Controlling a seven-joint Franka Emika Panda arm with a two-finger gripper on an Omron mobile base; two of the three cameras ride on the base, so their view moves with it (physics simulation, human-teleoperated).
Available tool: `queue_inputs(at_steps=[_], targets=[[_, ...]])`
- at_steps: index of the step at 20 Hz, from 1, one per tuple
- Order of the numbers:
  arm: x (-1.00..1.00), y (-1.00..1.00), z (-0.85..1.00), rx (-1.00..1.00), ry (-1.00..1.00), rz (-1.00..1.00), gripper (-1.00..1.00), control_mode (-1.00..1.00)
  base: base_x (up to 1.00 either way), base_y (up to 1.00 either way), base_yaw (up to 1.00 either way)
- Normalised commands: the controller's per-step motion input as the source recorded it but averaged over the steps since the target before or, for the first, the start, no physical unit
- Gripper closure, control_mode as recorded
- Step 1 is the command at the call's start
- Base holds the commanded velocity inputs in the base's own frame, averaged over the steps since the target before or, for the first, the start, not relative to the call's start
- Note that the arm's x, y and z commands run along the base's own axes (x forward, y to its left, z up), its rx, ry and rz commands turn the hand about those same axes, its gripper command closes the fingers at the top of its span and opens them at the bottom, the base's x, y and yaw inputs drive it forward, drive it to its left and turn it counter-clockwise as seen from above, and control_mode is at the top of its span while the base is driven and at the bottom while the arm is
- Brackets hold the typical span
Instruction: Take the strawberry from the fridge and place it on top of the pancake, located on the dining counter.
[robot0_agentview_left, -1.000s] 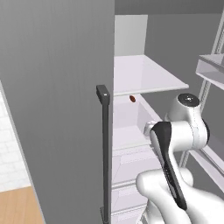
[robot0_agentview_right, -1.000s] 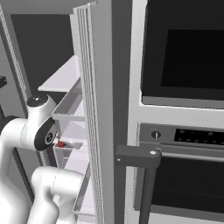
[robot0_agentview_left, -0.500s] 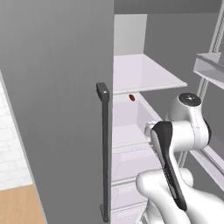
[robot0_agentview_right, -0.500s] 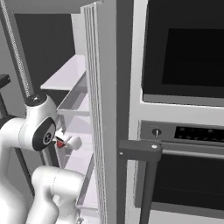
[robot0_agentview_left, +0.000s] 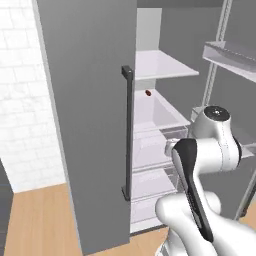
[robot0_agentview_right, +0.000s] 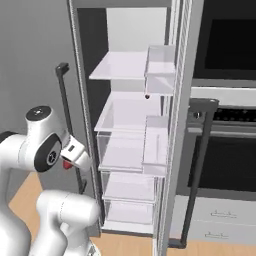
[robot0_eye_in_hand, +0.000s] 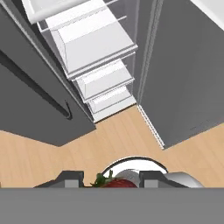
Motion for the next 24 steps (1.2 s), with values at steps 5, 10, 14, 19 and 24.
queue_inputs(at_steps=[5, 10, 14, 19, 24], targets=[[0.0, 0.0, 0.0, 0.0, 0.0, 0.0, 1.0, 1.0, -1.0, 0.0, -0.47], [0.0, 0.0, 0.0, 0.0, 0.0, 0.0, 1.0, 1.0, -1.0, -0.21, -0.5], [0.0, 0.0, 0.0, 0.0, 0.0, 0.0, 1.0, 1.0, -0.39, -0.92, -0.51], [0.0, 0.0, 0.0, 0.0, 0.0, 0.0, 1.0, 1.0, 0.0, -1.0, -0.69], [0.0, 0.0, 0.0, 0.0, 0.0, 0.0, 1.0, 1.0, 0.0, -1.0, -0.72]])
